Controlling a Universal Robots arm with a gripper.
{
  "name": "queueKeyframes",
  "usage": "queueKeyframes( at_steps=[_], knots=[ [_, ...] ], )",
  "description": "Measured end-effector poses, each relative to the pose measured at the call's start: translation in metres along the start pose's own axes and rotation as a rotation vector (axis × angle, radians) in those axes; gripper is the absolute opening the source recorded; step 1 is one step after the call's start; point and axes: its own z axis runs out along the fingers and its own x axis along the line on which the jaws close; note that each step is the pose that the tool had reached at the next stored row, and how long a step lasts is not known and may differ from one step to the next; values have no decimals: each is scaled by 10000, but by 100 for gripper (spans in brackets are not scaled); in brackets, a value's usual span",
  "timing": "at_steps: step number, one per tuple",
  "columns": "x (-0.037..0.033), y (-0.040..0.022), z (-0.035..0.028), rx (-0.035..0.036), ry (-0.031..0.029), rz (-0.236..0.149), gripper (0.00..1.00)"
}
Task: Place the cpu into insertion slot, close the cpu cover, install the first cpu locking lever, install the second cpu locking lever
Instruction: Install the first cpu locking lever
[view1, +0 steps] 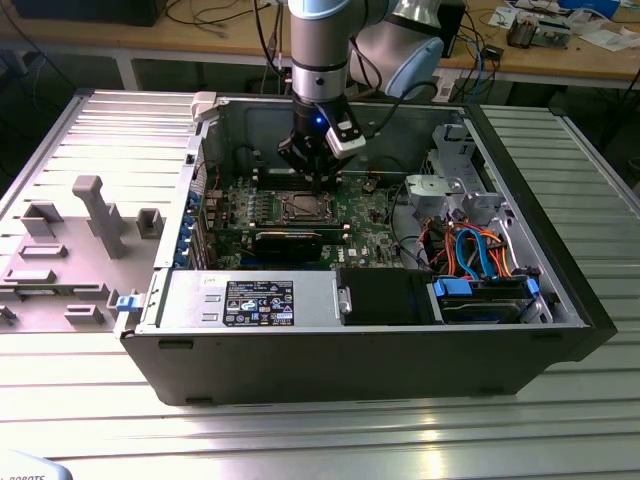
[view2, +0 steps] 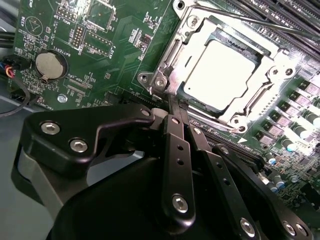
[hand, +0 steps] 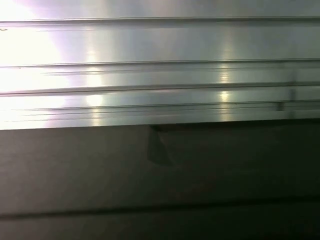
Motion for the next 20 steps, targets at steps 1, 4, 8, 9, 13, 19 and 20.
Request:
queueKeyframes(
  at_steps=[1,4,8,9,13,19,20],
  knots=[
    [0,0,3,27,-1,-1,11],
    [0,0,9,56,1,-4,11],
    [-2,1,21,53,0,-3,11],
    [-3,1,23,45,0,-2,11],
    [-5,1,30,-4,2,-1,11],
    [-5,2,29,-108,3,5,11],
    [-5,2,27,-109,3,5,11]
  ],
)
